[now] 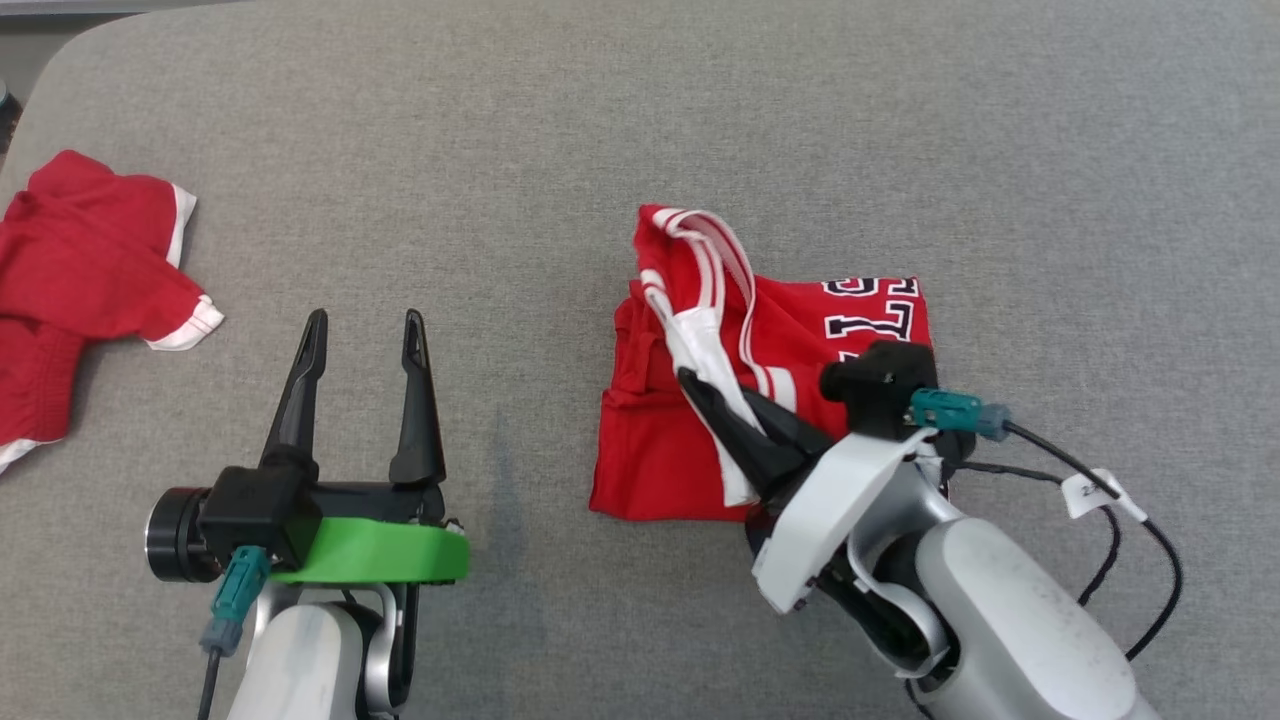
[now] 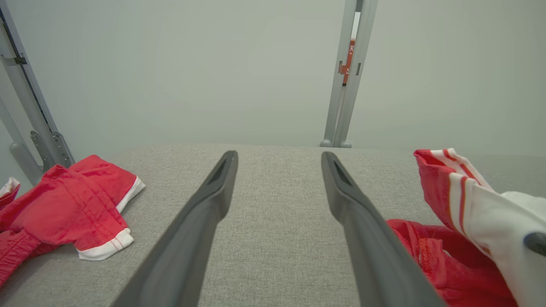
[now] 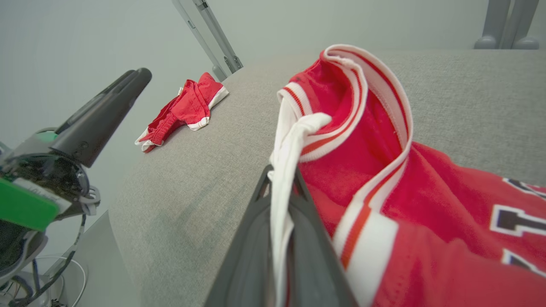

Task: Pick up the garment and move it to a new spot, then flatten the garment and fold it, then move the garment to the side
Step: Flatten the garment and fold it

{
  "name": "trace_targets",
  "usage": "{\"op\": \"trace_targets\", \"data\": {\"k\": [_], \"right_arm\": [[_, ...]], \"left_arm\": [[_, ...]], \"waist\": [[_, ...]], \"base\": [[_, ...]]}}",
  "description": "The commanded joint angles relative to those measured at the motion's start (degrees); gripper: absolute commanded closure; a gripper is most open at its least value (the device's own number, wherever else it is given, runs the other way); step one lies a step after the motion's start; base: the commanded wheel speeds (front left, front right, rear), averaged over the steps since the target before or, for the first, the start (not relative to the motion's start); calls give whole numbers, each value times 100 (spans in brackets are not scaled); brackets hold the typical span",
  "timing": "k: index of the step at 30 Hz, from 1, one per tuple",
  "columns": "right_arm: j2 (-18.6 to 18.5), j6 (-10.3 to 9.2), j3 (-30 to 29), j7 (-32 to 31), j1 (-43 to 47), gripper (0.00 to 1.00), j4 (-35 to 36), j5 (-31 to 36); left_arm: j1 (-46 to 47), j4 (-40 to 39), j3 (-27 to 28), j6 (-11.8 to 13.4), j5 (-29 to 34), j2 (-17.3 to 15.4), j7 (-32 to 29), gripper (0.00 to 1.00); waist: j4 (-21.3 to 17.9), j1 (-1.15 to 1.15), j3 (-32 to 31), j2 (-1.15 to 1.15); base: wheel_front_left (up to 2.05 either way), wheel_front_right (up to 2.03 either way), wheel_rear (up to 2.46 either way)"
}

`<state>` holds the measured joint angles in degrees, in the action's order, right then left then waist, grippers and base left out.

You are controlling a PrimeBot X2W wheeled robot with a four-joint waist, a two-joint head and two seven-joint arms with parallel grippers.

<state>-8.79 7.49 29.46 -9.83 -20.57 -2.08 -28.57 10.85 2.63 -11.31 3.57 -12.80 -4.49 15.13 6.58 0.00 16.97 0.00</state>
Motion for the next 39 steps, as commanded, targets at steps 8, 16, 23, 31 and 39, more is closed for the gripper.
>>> {"op": "trace_targets", "data": {"k": [8, 16, 23, 31, 39], "right_arm": [[398, -1, 207, 1086, -327, 0, -1113, 15], [57, -1, 402, 2306, -552, 0, -548, -136], [-507, -2, -1220, 2468, 175, 0, 50, 363], [-757, -2, -2754, 2329, 1356, 0, 371, 782], [-608, -2, -3092, 2172, 1816, 0, 728, 885]], "left_arm": [[111, 111, -16, -59, 70, 64, 1, 0], [113, 133, 92, -55, 125, 82, 0, 0], [36, 127, 165, -36, 218, 34, 1, 0], [-96, 137, 271, -20, 254, -47, 0, 0], [-182, 167, 314, -2, 263, -91, 0, 0]], "waist": [[144, 0, 109, 0], [1, 0, 129, 0], [-184, 0, 122, 0], [-356, 0, 66, 0], [-432, 0, 6, 0]], "base": [[0, 0, 0], [0, 0, 0], [0, 0, 0], [0, 0, 0], [0, 0, 0]]}}
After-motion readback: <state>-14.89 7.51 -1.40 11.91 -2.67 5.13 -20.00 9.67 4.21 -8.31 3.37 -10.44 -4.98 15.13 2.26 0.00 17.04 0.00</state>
